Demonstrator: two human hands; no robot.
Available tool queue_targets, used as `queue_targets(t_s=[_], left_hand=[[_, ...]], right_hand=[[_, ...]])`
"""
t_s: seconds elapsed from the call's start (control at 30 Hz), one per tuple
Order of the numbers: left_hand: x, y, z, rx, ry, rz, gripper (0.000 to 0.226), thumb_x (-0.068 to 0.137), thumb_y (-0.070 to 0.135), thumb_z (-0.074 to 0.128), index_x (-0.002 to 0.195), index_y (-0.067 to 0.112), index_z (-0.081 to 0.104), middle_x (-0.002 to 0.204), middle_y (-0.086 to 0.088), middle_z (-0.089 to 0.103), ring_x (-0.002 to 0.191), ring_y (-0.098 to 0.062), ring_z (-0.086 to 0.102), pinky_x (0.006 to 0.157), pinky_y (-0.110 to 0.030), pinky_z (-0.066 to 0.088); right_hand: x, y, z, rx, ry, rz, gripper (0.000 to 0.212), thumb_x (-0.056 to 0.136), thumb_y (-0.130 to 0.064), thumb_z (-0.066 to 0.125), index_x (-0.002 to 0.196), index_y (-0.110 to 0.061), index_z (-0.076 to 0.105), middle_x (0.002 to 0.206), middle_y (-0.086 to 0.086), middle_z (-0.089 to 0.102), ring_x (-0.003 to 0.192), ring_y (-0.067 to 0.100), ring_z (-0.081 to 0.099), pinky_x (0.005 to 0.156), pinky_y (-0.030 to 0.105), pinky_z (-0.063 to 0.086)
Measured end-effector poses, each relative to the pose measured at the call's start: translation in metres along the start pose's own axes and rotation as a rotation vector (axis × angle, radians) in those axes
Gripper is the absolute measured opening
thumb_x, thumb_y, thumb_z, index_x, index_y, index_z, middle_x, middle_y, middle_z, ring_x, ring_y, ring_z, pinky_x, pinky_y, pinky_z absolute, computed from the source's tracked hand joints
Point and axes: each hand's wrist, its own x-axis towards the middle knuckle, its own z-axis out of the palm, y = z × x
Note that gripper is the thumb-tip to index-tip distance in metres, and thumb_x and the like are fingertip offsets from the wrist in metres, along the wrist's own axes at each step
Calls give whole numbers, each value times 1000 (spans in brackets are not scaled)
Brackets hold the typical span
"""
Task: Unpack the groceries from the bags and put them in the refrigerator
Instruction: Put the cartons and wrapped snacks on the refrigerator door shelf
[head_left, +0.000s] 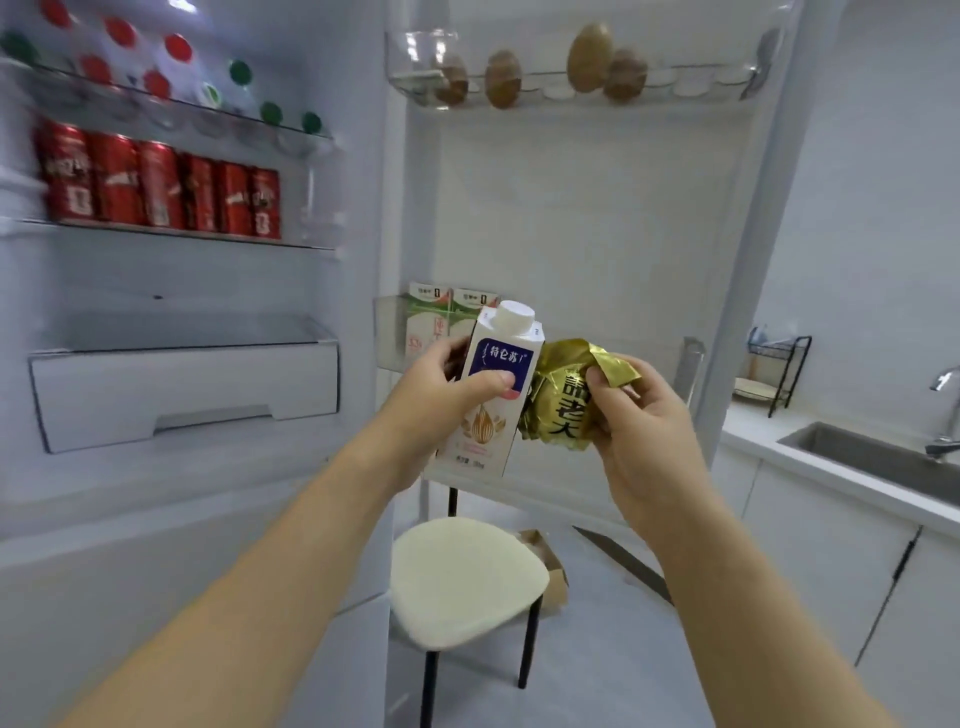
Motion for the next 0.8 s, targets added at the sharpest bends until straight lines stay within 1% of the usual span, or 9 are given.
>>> queue_targets(t_s=[0.07, 0.17, 0.27, 0.3, 0.4, 0.5, 0.6, 0.73, 0.8], left_hand=[[25, 12, -8, -6, 2, 26, 56, 68, 30, 68, 121, 22, 53, 107, -2, 67, 96, -21, 66, 80, -41, 54], [59, 27, -12, 1, -1, 59, 35, 81, 22, 66, 114, 21, 55, 104, -4, 68, 94, -23, 66, 80, -42, 54], [92, 39, -13, 9, -7, 89, 44, 83, 23, 64, 124, 15, 50, 107, -8, 66, 95, -27, 65, 80, -45, 54], [102, 42, -12, 7, -8, 99, 43, 85, 22, 62, 125, 15, 49, 106, -9, 66, 94, -27, 65, 80, -44, 54], [131, 50, -8, -8, -12, 116, 40, 86, 20, 60, 124, 15, 48, 103, -10, 65, 91, -28, 65, 79, -43, 54], [157, 51, -3, -26, -1, 125, 38, 86, 20, 60, 122, 16, 48, 103, -11, 65, 90, -28, 65, 77, -42, 55], [178, 47, 3, -37, 4, 144, 40, 86, 20, 63, 122, 19, 46, 104, -8, 66, 89, -26, 67, 76, -41, 56], [203, 33, 8, -89, -20, 210, 46, 84, 15, 66, 120, 24, 40, 113, -7, 62, 98, -27, 65, 88, -47, 53], [213, 26, 9, -81, -46, 256, 56, 82, 12, 68, 123, 28, 34, 117, -8, 58, 100, -28, 64, 89, -49, 52]], right_hand=[[26, -9, 10, -8, -17, -38, 13, 94, -8, 50, 93, -17, 60, 90, 5, 67, 85, 17, 65, 77, 34, 56], [64, -19, 19, -22, -26, -97, 12, 95, -10, 50, 94, -15, 60, 93, 8, 67, 92, 24, 64, 81, 38, 55], [99, -27, 23, -17, -24, -146, 11, 95, -9, 49, 95, -14, 59, 95, 9, 65, 95, 26, 63, 83, 39, 54], [111, -30, 23, -14, -24, -157, 11, 95, -9, 49, 96, -14, 59, 95, 9, 65, 95, 26, 63, 83, 38, 54], [141, -36, 23, -3, -23, -177, 11, 96, -10, 49, 95, -15, 59, 93, 6, 65, 92, 24, 63, 80, 35, 54], [166, -36, 21, 21, -18, -179, 13, 96, -10, 49, 91, -17, 59, 91, 4, 65, 92, 22, 63, 85, 37, 53], [185, -30, 14, 20, 9, -168, 13, 96, -11, 49, 93, -17, 60, 95, 5, 65, 94, 22, 63, 86, 37, 54], [204, -23, -2, 30, 82, -127, 11, 95, -10, 50, 95, -18, 57, 98, 6, 64, 95, 24, 63, 85, 39, 54], [208, -19, -8, 41, 122, -113, 12, 95, -9, 50, 93, -19, 56, 97, 5, 63, 93, 22, 62, 85, 38, 53]])
